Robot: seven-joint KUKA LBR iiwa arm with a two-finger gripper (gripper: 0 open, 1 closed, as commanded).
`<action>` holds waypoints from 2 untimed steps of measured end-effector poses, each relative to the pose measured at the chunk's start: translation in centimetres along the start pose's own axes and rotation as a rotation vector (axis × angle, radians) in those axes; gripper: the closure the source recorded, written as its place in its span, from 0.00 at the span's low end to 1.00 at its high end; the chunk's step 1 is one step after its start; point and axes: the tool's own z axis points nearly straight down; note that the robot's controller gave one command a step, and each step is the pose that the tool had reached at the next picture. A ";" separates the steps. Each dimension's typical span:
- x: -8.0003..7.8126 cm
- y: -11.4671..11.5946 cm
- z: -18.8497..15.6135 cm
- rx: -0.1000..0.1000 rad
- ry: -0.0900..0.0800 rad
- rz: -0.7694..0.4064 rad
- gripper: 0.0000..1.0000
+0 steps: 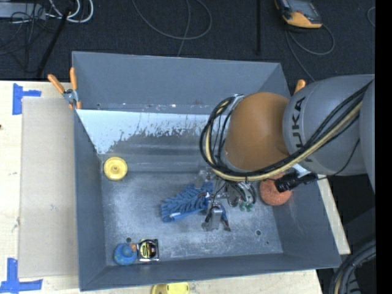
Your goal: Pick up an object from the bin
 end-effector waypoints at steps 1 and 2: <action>-0.1 0.0 -0.4 0.000 -0.007 0.001 0.00; -2.3 0.0 6.6 0.000 -0.008 -0.052 1.00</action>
Offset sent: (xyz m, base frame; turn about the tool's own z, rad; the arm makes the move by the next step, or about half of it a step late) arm 0.0226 -0.0007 -0.0651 -0.0540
